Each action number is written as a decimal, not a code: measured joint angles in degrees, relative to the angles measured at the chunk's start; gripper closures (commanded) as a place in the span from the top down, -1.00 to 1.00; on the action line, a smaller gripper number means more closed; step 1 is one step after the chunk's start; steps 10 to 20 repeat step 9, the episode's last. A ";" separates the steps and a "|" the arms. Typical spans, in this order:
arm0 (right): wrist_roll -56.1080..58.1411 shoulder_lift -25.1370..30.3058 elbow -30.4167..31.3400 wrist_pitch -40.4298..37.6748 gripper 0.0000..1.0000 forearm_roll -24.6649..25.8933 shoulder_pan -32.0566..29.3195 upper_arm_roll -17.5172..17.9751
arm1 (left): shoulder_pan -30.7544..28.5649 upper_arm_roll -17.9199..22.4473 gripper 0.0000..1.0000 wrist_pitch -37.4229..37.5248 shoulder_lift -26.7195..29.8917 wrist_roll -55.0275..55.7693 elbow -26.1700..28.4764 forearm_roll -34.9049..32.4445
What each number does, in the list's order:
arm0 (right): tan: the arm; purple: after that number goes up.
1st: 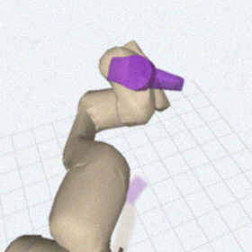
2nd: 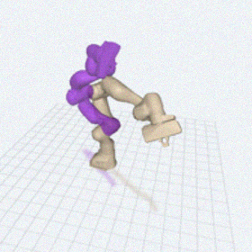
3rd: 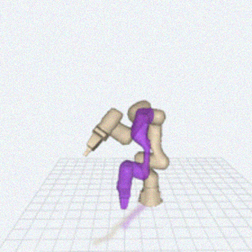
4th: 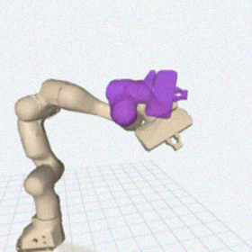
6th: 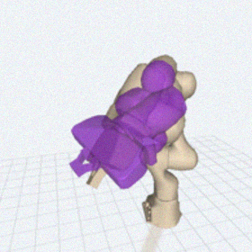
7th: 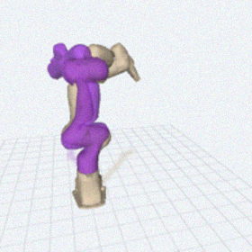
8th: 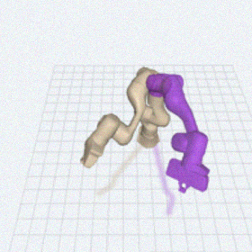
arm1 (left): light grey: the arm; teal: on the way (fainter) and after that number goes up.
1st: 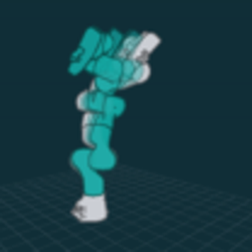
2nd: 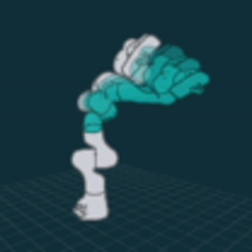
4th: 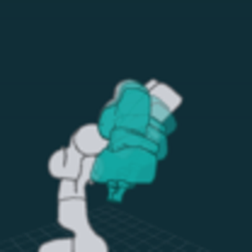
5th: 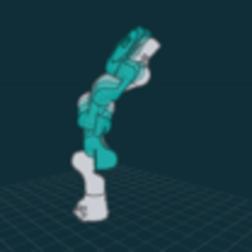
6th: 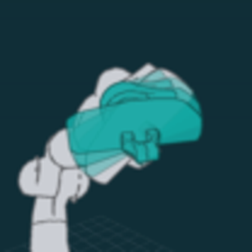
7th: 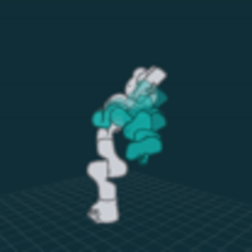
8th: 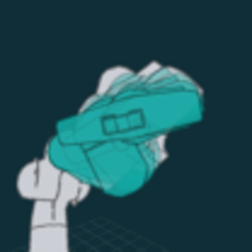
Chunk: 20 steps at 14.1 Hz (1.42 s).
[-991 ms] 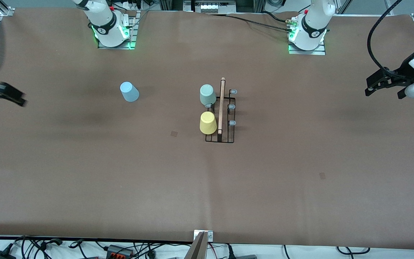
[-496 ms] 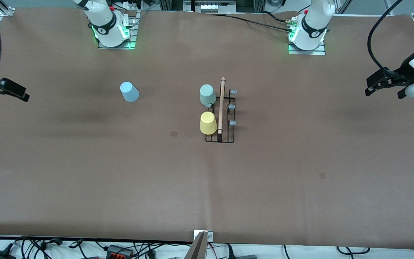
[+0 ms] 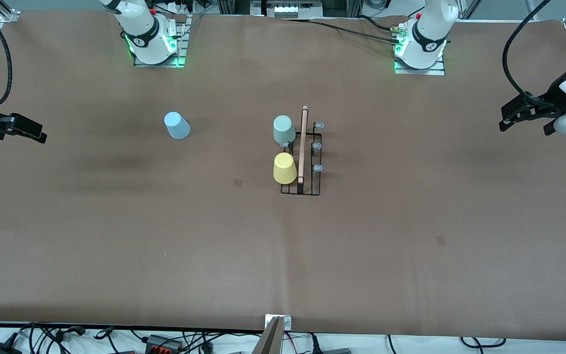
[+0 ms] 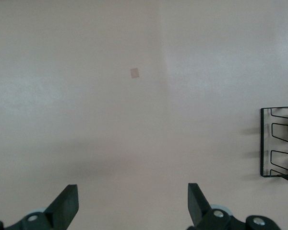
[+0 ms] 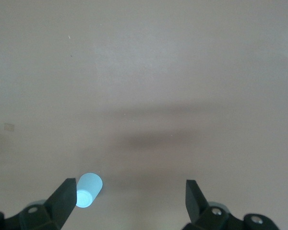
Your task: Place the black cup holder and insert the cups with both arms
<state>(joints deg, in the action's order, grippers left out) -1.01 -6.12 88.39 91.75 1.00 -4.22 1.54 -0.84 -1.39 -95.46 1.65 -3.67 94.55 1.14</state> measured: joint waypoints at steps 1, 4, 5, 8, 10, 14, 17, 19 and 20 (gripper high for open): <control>0.00 0.06 0.00 -0.03 1.00 0.01 0.01 0.40 | 0.00 0.01 1.00 0.00 0.00 0.00 0.00 0.00; 0.00 0.09 0.00 -0.02 1.00 0.01 -0.07 0.60 | -0.02 0.03 1.00 0.04 0.00 0.00 0.00 0.00; 0.00 0.09 0.00 -0.02 1.00 0.01 -0.09 0.59 | -0.02 0.06 1.00 0.11 0.00 0.00 0.00 0.00; 0.04 0.17 -0.08 -0.02 1.00 0.01 -0.09 0.59 | -0.02 0.07 1.00 0.44 0.00 0.00 0.00 0.00; 0.04 0.25 -0.09 -0.02 1.00 0.01 -0.09 0.59 | -0.02 0.08 1.00 0.49 0.00 0.00 0.00 0.00; 0.04 0.25 -0.09 -0.02 1.00 0.01 -0.09 0.59 | -0.02 0.08 1.00 0.49 0.00 0.00 0.00 0.00; 0.04 0.25 -0.09 -0.02 1.00 0.01 -0.09 0.59 | -0.02 0.08 1.00 0.49 0.00 0.00 0.00 0.00; 0.04 0.25 -0.09 -0.02 1.00 0.01 -0.09 0.59 | -0.02 0.08 1.00 0.49 0.00 0.00 0.00 0.00; 0.04 0.25 -0.09 -0.02 1.00 0.01 -0.09 0.59 | -0.02 0.08 1.00 0.49 0.00 0.00 0.00 0.00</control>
